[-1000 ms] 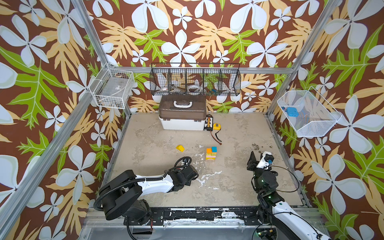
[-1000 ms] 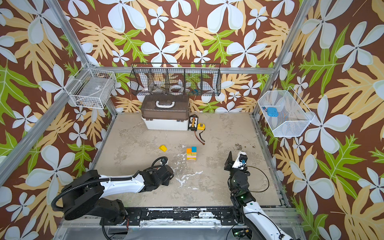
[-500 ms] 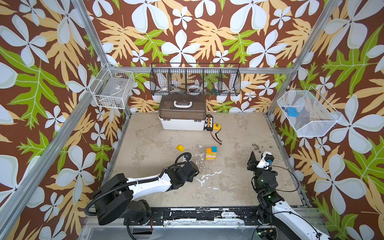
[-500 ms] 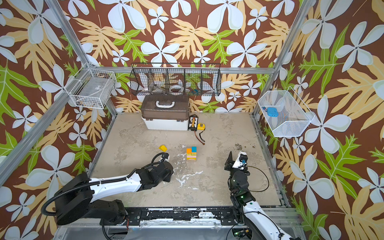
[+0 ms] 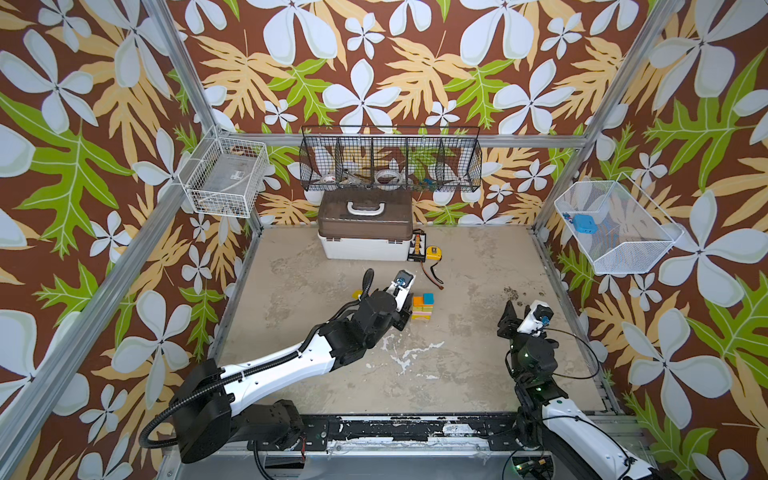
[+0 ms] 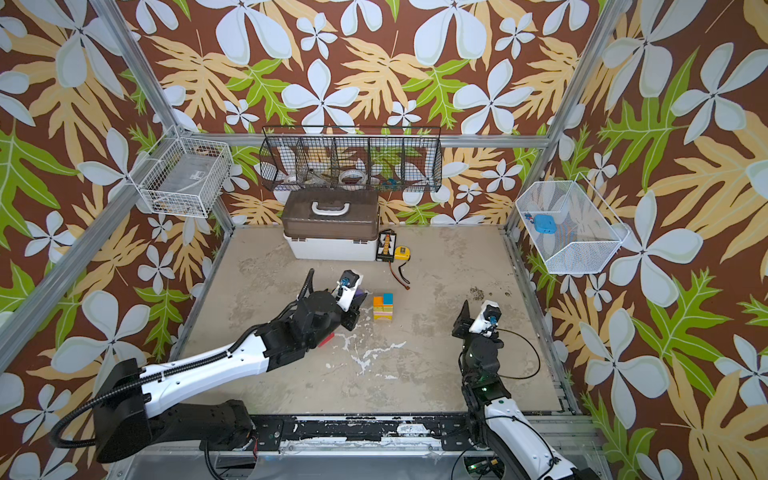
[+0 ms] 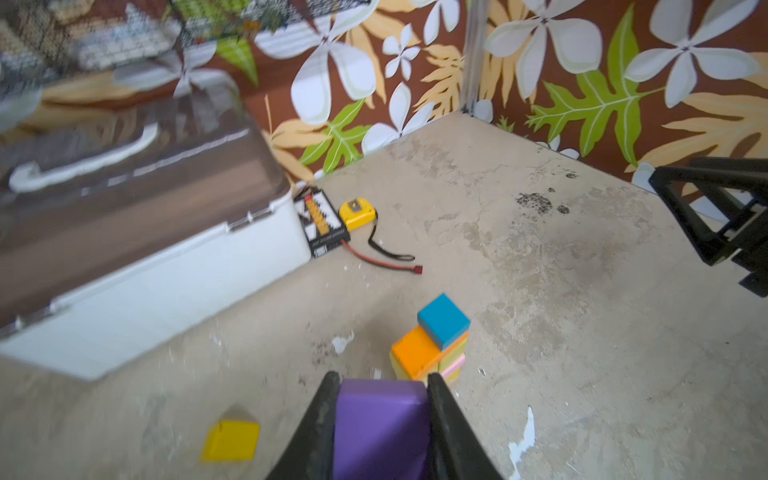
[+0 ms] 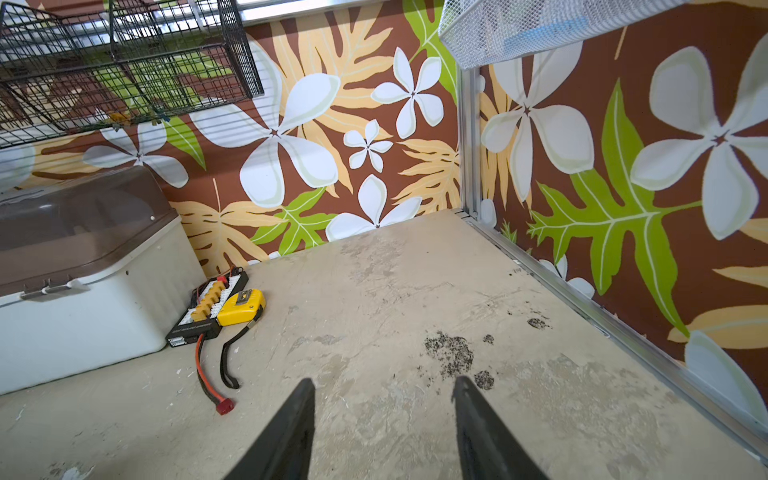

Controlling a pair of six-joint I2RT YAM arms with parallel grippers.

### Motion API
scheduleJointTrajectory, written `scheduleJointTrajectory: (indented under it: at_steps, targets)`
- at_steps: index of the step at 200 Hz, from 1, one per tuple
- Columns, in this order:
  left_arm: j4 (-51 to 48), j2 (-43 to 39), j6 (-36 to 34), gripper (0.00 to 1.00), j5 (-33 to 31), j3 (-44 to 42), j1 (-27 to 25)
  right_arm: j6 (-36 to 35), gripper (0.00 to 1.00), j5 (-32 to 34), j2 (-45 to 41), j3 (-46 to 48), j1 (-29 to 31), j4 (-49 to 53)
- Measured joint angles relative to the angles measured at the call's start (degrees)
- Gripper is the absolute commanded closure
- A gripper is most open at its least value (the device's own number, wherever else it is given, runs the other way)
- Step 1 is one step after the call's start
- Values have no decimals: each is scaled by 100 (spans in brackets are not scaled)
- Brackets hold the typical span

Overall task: Build the wood block tower
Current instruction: 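Lift and carry the purple cube with the left gripper over the stack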

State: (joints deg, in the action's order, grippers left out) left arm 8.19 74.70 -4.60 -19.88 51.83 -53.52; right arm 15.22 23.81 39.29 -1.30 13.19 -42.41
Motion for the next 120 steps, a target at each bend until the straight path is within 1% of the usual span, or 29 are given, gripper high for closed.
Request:
scheduleJointTrajectory:
  at_steps: [30,45,59,75,87,120]
  targets:
    - [96,577,-1528,100,494,557,297,63,47,-2,-122,87,2,-46]
    - [-96,710,-2286,100,1064,835,511,81,47,7,-149,105,2,-120]
    - [-415,726,-2811,100,1517,1215,721,83,48,17,-162,107,2,-184]
    - [-765,678,-3226,100,2184,1655,997,85,48,17,-162,107,2,-229]
    - [-935,638,-3434,100,2575,1816,1145,83,48,17,-164,107,2,-260]
    - [-1665,933,-3869,100,3480,2022,1200,76,50,-11,-192,107,0,-337]
